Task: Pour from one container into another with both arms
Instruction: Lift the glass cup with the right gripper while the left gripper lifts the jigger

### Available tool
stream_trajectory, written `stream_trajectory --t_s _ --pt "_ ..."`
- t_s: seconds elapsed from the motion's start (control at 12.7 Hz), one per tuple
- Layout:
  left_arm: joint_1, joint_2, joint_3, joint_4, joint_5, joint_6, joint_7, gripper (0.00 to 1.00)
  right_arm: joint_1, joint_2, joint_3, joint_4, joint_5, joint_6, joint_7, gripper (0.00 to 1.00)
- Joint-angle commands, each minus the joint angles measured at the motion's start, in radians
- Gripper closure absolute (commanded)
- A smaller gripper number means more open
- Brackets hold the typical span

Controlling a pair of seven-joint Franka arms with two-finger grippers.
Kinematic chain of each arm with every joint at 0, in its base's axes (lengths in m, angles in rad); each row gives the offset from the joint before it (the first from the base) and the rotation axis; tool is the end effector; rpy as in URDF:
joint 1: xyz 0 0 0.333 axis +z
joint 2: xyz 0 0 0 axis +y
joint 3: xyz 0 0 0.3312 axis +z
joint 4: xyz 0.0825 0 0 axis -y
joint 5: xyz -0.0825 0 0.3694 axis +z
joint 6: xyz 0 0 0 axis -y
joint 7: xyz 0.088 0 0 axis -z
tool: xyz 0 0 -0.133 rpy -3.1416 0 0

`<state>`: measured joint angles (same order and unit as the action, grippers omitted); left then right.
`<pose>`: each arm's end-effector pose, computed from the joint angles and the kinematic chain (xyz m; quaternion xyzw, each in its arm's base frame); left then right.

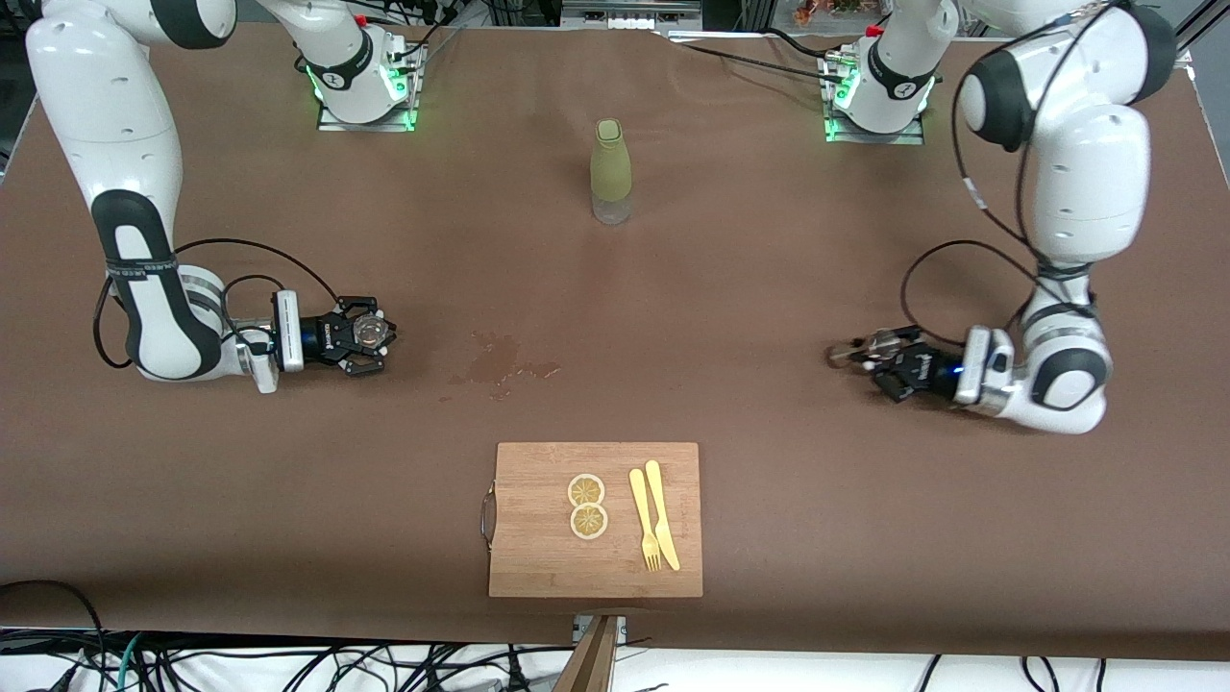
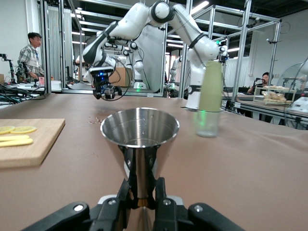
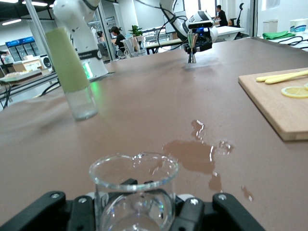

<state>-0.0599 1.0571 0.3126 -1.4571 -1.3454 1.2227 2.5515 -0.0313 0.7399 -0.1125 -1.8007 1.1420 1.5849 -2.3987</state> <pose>0.6170 -0.0328 0.1025 0.4611 -0.5834 0.3855 0.5463 0.5758 0.0409 0.1521 -0.5627 -0.5842 -0.3100 0.4959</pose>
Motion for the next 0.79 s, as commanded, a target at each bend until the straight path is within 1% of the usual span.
stream_trajectory --t_s 0.0,0.24,0.39,0.47,0.71 --pt "-0.099 -0.023 -0.007 -0.022 -0.104 0.093 -0.066 1.0 -0.016 -0.098 0.071 -0.025 0.008 0.046 0.149 0.84" --pt "-0.237 -0.045 -0.012 -0.022 -0.239 0.196 -0.16 1.0 -0.016 -0.161 0.137 -0.028 0.008 0.119 0.281 0.84" --pt "-0.297 -0.057 -0.053 -0.022 -0.332 0.288 -0.218 1.0 -0.016 -0.191 0.189 -0.039 0.007 0.162 0.384 0.84" --pt "-0.316 -0.061 -0.078 -0.019 -0.346 0.351 -0.238 1.0 -0.015 -0.2 0.22 -0.039 0.008 0.205 0.406 0.84" --pt "-0.36 -0.065 -0.138 0.038 -0.357 0.513 -0.29 1.0 -0.01 -0.231 0.31 -0.042 0.005 0.326 0.478 0.84"
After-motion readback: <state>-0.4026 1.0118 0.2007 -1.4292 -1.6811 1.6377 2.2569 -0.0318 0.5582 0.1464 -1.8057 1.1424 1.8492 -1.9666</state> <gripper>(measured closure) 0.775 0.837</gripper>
